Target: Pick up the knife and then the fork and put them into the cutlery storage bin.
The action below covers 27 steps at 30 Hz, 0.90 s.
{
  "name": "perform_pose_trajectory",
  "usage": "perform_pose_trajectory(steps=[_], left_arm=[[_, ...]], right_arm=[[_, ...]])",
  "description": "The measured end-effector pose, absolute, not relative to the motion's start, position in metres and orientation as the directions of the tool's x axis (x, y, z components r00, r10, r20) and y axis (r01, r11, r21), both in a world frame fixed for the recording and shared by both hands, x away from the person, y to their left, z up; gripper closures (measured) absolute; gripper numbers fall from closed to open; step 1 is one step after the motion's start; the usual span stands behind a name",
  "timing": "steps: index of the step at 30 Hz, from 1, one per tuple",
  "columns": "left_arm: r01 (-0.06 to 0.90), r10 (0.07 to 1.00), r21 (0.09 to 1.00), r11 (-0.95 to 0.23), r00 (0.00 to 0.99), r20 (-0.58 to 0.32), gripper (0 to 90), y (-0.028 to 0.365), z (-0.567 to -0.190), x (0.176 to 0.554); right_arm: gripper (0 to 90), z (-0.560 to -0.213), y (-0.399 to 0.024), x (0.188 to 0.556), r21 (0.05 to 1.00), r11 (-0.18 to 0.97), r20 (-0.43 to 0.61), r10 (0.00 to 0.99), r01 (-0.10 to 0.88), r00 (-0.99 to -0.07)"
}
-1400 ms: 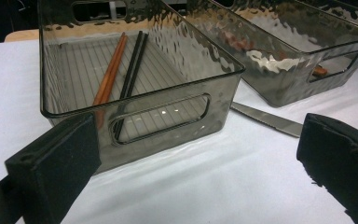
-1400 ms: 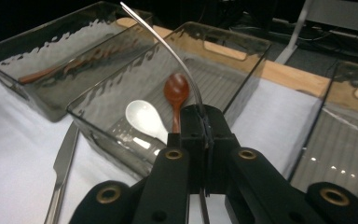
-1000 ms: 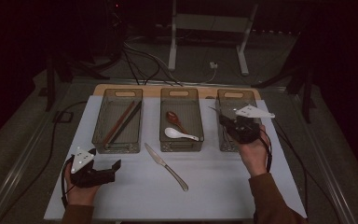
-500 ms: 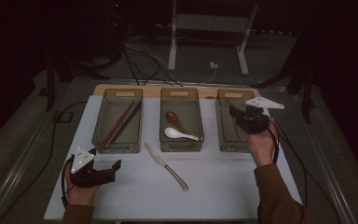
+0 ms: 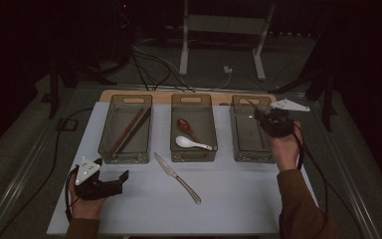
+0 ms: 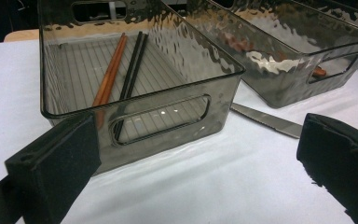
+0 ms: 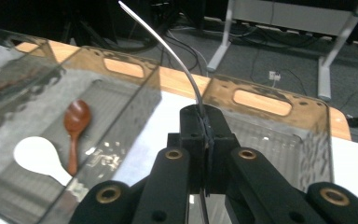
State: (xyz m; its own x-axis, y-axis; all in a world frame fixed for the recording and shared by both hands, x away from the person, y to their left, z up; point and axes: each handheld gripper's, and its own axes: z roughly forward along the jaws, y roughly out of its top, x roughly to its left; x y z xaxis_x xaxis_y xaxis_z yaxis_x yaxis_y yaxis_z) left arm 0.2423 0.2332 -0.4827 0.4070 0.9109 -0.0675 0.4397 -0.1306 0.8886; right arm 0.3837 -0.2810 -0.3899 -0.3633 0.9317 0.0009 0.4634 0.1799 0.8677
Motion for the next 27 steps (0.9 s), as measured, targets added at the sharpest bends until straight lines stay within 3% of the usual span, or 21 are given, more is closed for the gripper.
perform_pose_trajectory(steps=[27], left_arm=[[0.442, 0.911, 0.888, -0.13, 0.406, -0.069, 0.6, 0.233, -0.483, 0.243]], right_arm=[[89.4, -0.434, -0.325, 0.395, 0.803, 0.11, 0.032, 0.974, 0.586, -0.226]])
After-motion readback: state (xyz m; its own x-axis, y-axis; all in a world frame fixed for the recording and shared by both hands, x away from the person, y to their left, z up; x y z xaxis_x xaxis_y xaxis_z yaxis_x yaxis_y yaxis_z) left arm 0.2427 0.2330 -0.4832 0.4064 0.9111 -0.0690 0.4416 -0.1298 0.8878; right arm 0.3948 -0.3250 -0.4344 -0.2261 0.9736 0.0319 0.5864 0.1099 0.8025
